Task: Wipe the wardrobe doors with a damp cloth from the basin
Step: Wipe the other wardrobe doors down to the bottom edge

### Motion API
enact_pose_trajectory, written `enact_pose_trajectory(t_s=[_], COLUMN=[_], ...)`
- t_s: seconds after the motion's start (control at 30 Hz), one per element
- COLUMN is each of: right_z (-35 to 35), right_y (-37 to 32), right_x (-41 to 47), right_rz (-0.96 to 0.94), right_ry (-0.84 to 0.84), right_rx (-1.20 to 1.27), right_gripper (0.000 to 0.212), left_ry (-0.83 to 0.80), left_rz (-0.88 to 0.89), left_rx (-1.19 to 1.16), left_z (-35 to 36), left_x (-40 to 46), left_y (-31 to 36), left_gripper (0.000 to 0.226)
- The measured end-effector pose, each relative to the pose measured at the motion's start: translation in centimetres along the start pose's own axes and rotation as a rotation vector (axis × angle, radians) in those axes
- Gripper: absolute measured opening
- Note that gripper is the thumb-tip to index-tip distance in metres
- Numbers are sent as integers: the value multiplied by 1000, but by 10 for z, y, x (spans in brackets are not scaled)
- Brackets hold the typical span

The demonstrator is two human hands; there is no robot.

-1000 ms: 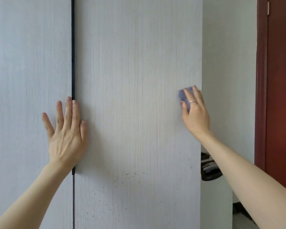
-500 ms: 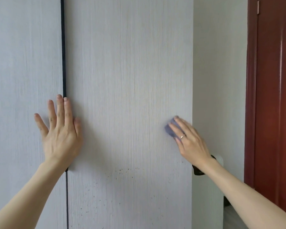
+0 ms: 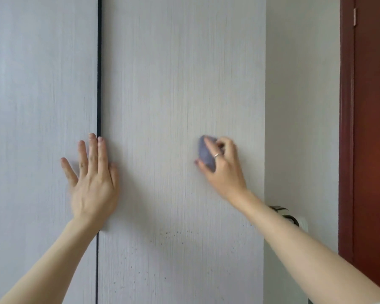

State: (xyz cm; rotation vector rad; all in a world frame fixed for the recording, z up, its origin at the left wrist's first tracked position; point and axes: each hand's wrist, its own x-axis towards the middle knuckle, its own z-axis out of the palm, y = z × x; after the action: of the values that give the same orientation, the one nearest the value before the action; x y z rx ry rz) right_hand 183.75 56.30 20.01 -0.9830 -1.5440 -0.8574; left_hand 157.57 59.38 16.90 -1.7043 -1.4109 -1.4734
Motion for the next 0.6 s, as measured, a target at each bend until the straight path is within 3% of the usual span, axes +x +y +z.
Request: enact_pose_trajectory(t_s=[0.1,0.17,0.27,0.4,0.47,0.6], right_z=[8,-2,-22,-56,-70,-77], right_y=[-23,-21,-9,24,43,65], right_x=[-42,-39,-21,15,28,41], right_rz=[-413,-439,-186,262,328,395], right_ry=[-432,-578,-418,67,134,101], right_rx=[-43,-55,4,-48,-164,-329], right_gripper=[59,55,50,50,48,54], left_ry=[-12,-18,-26,-28,-25,-20], left_rz=[-3,2,0,-15,-22,-38], left_rx=[-2,-4,-6,-8,-11,-26], left_z=[0,-1,-4,-4,-3,-2], left_x=[-2,-3,-4,-3,-3,-5], left_y=[0,-1,-2,-2,0,2], left_gripper=[55,55,54,54,55,55])
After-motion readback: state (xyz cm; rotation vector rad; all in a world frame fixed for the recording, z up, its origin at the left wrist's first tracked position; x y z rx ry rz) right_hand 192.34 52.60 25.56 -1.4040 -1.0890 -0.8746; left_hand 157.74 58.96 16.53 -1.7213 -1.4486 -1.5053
